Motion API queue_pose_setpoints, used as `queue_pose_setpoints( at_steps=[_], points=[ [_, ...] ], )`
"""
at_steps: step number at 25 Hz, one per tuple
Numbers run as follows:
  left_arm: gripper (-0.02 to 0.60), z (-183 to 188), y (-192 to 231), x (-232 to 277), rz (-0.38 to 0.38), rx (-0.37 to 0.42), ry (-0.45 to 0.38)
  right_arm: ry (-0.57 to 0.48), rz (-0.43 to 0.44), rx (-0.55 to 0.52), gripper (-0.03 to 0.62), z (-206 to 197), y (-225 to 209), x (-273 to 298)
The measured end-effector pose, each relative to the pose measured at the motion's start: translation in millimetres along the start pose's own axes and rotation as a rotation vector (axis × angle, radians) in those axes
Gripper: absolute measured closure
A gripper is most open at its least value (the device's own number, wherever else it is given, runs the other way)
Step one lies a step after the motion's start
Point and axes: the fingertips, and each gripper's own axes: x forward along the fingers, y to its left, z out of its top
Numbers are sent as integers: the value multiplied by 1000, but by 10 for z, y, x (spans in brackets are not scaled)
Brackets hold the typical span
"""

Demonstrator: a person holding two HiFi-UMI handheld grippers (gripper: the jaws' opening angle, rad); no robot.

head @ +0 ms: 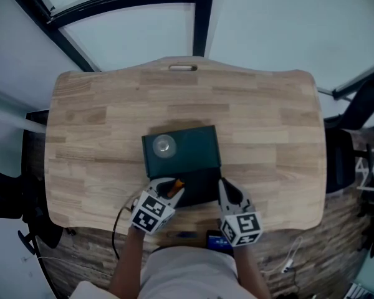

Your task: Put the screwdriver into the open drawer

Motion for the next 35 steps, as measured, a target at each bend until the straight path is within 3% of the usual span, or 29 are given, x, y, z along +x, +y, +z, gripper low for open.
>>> queue_pose_setpoints(
  at_steps=[23,35],
  points=[
    [472,-45,-9,77,-33,20,56,9,-7,10,597,-18,-32,34],
    [472,-120,-180,215,-65,76,140,15,-8,11,597,-29,-45,21]
  ],
)
